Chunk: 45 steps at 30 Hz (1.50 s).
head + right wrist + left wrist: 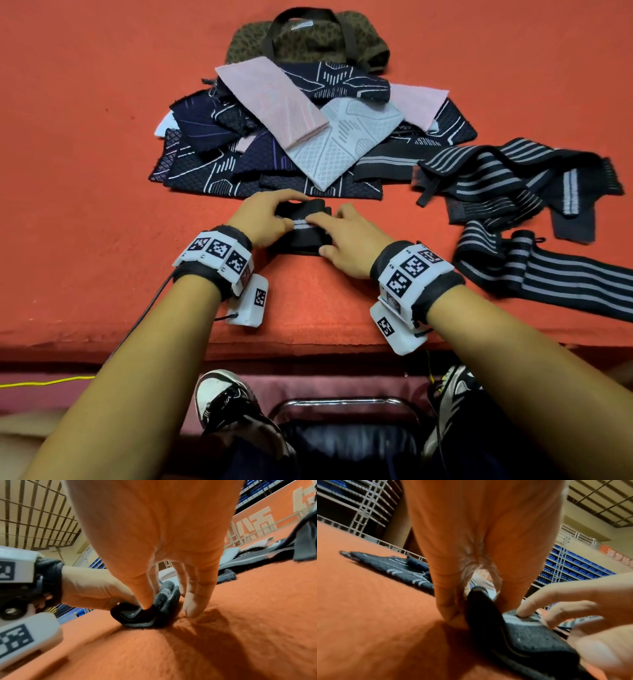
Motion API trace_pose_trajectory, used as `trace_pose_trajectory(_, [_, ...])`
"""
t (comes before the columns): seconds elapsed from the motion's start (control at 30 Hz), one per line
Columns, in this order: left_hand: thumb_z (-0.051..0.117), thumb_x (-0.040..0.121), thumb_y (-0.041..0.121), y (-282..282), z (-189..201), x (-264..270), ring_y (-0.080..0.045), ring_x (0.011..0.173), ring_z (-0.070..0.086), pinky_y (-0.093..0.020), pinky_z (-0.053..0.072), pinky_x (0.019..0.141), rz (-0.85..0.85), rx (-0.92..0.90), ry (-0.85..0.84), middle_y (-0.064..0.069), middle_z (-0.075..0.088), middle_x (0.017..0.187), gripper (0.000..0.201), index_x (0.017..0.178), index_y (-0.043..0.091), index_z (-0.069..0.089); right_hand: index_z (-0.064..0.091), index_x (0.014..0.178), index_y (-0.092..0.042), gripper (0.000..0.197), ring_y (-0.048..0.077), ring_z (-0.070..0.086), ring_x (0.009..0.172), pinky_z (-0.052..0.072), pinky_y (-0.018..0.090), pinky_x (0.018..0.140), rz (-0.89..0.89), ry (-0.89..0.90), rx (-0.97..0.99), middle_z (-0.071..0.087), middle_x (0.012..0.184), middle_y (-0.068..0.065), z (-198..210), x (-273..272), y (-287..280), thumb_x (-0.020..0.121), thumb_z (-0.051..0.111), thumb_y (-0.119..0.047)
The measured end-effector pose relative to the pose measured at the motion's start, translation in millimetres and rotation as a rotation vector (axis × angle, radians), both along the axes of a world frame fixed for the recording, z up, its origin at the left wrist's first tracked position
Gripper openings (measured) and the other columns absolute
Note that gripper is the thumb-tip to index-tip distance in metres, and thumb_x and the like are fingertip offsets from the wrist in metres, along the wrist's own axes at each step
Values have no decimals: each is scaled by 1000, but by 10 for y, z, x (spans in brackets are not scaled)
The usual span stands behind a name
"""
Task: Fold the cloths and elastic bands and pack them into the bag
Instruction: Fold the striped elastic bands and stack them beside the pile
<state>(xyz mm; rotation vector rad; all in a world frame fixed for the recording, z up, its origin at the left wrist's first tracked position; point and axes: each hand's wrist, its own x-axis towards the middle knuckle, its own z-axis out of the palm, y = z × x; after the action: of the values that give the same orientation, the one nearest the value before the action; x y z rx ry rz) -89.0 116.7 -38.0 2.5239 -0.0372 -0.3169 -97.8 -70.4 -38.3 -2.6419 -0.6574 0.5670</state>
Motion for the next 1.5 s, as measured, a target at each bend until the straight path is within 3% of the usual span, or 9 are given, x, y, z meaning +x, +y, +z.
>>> trace_pose_trajectory(0.17, [62, 92, 22, 54, -108, 1, -27, 116, 58, -31, 42, 99, -36, 76, 10, -13, 61, 126, 51, 141, 25, 51, 39, 139, -20, 56, 36, 54, 105, 49, 43, 90, -35, -65, -23, 42, 121, 14, -28, -29, 97, 89, 63, -27])
trace_pose_trajectory(0.4, [51, 101, 27, -100, -68, -4, -17, 104, 42, -21, 29, 96, -79, 33, 85, -5, 40, 111, 51, 150, 36, 39, 43, 136, -26, 53, 37, 57, 101, 49, 41, 88, -79, -54, 40, 51, 113, 15, -23, 20, 64, 89, 64, -36])
trace_pose_trajectory(0.63, [36, 89, 27, -122, -20, 26, -17, 115, 50, -33, 36, 108, 16, -133, 158, -8, 54, 125, 55, 142, 31, 49, 49, 127, -16, 32, 37, 57, 99, 46, 39, 78, -71, -209, -4, 49, 116, 14, 54, -15, 62, 97, 49, -27])
trace_pose_trajectory(0.77, [41, 95, 10, -169, 50, -29, -27, 102, 60, -40, 48, 95, 49, -150, 118, -13, 62, 120, 54, 148, 20, 39, 46, 129, -22, 36, 37, 57, 94, 47, 39, 76, -24, -156, -12, 45, 116, 15, 77, -11, 52, 94, 54, -23])
trace_pose_trajectory(0.93, [48, 96, 9, -136, 26, -34, -15, 85, 58, -16, 45, 69, 83, -124, 100, -9, 57, 118, 67, 156, 19, 20, 48, 125, -21, 34, 35, 55, 90, 37, 34, 69, -21, -152, -25, 46, 105, 11, 97, -14, 37, 91, 53, -21])
trace_pose_trajectory(1.13, [57, 94, 18, -108, -16, -10, -24, 118, 55, -30, 43, 100, 135, -94, 107, -14, 50, 140, 76, 157, 13, 14, 43, 91, -26, 19, 30, 51, 77, 33, 32, 63, -47, -160, 15, 42, 83, -1, 187, -14, 28, 82, 59, -25])
trace_pose_trajectory(1.27, [65, 91, 24, -104, -34, 16, -26, 126, 51, -29, 39, 104, 114, -30, 92, -14, 47, 144, 77, 154, 11, 23, 44, 95, -27, 20, 28, 46, 78, 34, 33, 67, -82, -142, -47, 45, 90, 1, 186, -24, 15, 82, 60, -23])
trace_pose_trajectory(1.4, [70, 88, 28, -59, -36, 24, -25, 115, 57, -25, 39, 88, 147, 51, 74, -10, 60, 129, 64, 143, 15, 39, 52, 106, -25, 24, 31, 58, 91, 38, 33, 69, -10, -90, -61, 56, 102, 4, 141, 5, 26, 84, 60, -26])
trace_pose_trajectory(1.5, [71, 88, 25, 10, -10, 22, -26, 116, 57, -24, 38, 88, 162, 81, 67, -10, 60, 129, 60, 141, 18, 42, 54, 119, -28, 32, 30, 58, 101, 43, 35, 76, 26, -70, -44, 56, 111, 4, 145, 18, 35, 87, 57, -30])
